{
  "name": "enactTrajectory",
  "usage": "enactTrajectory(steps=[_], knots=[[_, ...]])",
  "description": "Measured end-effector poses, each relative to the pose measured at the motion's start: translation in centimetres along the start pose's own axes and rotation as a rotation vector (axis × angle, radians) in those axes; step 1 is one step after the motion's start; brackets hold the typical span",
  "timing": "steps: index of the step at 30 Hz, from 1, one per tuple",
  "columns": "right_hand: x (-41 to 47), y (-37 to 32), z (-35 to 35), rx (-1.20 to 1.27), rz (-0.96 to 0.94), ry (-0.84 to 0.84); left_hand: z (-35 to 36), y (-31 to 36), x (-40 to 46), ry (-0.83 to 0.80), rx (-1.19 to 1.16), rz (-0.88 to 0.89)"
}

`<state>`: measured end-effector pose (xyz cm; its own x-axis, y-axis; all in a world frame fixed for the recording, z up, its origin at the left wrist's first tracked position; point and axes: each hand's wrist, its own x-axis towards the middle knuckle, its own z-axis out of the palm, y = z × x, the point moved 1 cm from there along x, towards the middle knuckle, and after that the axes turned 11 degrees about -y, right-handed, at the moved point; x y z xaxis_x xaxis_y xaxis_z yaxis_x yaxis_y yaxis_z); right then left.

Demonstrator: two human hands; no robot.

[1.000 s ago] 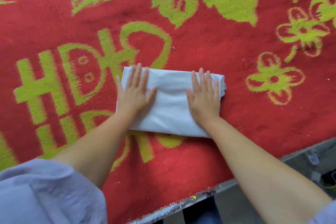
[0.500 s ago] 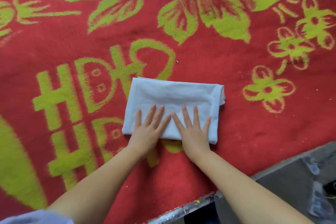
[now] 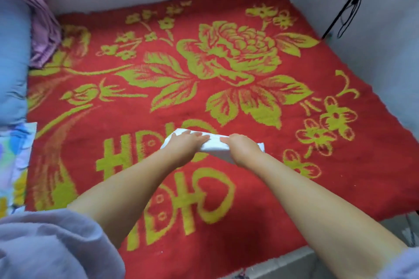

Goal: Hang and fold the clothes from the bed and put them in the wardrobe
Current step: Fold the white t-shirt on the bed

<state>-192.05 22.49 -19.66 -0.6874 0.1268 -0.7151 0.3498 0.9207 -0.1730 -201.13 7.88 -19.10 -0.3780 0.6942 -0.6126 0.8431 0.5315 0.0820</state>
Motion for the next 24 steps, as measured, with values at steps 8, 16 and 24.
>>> enactTrajectory(steps=[8,16,24], knots=[[-9.1,-2.4,-10.8,-0.213,-0.174,0.136,-9.7,0.9,-9.3,0.202,0.003,-0.155],[-16.3,-6.4,-14.0,-0.386,-0.355,0.215,-11.6,2.4,-19.0,0.271,0.014,-0.353],[-23.0,-16.9,-8.3,-0.66,-0.61,0.23,-4.1,4.8,-33.7,0.286,-0.059,-0.644]])
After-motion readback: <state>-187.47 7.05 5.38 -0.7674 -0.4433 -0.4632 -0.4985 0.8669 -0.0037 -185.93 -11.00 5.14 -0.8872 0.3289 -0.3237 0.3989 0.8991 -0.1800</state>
